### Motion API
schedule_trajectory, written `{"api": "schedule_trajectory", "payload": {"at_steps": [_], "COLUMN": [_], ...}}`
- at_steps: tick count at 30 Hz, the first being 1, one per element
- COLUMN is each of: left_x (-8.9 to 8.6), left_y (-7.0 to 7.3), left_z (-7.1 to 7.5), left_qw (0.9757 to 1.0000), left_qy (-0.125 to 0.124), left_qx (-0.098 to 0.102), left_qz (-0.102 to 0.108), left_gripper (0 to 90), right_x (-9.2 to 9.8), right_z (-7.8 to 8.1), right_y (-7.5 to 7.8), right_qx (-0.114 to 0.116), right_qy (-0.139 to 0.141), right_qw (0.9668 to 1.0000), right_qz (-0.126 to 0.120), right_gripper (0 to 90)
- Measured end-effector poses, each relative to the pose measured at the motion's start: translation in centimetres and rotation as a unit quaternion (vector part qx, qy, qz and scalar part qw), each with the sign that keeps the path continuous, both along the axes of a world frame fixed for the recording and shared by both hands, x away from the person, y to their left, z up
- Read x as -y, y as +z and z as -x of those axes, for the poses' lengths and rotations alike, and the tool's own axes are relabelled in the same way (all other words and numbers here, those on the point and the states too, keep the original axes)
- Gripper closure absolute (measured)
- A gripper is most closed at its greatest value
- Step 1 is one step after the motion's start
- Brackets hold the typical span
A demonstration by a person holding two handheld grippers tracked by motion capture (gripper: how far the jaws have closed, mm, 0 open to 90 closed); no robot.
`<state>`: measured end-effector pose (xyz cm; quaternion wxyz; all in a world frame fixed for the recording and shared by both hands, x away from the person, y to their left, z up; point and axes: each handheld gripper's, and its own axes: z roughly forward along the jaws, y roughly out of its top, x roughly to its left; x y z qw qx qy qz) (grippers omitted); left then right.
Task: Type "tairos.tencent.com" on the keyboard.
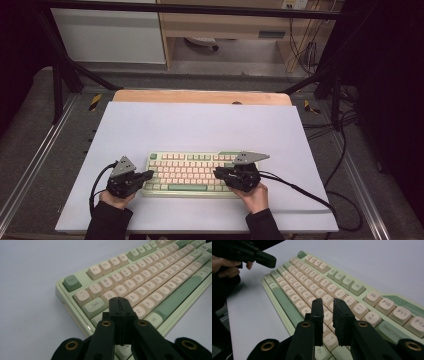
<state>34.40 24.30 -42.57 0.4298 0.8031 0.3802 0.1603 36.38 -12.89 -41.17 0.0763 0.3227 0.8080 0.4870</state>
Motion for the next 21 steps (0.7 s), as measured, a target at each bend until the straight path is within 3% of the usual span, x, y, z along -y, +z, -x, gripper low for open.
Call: {"api": "schedule_trajectory", "payload": {"at_steps": [11,21], "left_x": [0.1,0.1], "left_y": [0.0,0.0], "left_z": [0.0,0.0], "left_qw": [1.0,1.0], "left_qy": [-0.003,-0.004], "left_qx": [0.0,0.0], "left_qz": [0.0,0.0], "left_gripper": [90.0,90.0], "right_x": [-3.0,-4.7], "right_z": [-0.8,-1.5], "right_y": [-0.2,-0.8], "right_qx": [0.011,0.002], "right_qy": [-0.013,-0.015], "right_qw": [0.9997,0.9992], "right_qz": [0.02,0.038], "right_gripper": [90.0,90.0]}}
